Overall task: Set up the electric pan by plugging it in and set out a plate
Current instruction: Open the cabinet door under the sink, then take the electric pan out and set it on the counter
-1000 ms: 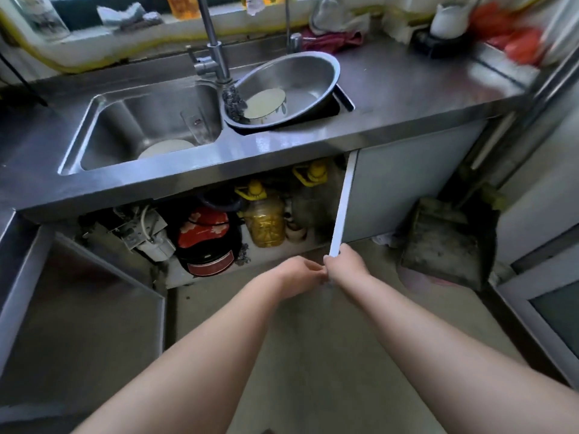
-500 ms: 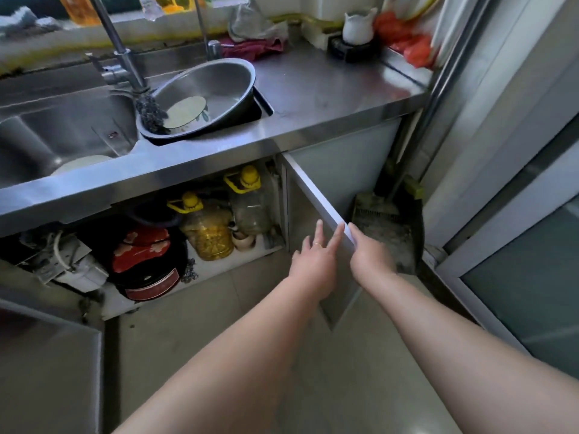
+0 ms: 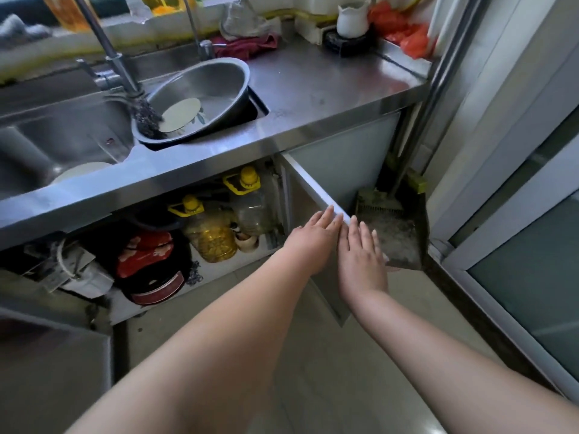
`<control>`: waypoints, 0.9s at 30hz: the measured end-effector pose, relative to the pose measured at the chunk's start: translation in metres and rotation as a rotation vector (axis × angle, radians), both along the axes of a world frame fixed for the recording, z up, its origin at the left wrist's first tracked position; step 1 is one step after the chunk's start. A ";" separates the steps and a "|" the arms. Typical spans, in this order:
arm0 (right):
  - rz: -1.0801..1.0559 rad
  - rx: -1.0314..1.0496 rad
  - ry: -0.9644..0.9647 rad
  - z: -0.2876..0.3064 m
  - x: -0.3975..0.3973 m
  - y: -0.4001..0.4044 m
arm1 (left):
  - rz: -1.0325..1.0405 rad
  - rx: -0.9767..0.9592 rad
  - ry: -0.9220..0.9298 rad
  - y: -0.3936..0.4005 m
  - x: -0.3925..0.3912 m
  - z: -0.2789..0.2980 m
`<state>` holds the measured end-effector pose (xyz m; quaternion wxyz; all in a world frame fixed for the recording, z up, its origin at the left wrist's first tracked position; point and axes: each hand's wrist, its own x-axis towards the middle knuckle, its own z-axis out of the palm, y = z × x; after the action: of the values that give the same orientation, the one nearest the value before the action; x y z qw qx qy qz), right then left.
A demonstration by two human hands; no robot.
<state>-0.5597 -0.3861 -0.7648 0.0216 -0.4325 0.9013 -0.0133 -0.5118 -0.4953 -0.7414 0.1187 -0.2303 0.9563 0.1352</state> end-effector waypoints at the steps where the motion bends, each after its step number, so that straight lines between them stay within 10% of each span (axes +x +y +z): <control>1: 0.043 -0.005 0.001 0.001 0.008 -0.008 | 0.031 0.002 -0.006 -0.009 0.013 -0.001; 15: 0.334 0.097 -0.301 -0.070 0.150 -0.229 | 0.613 0.216 -0.268 -0.198 0.253 -0.086; 27: 0.051 0.089 -0.892 -0.235 0.235 -0.404 | 1.359 0.452 0.127 -0.329 0.388 -0.242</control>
<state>-0.3248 -0.7897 -0.9995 0.4270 -0.4052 0.7925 -0.1593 -0.1238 -0.8245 -0.9838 -0.0028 -0.7362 0.5552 0.3870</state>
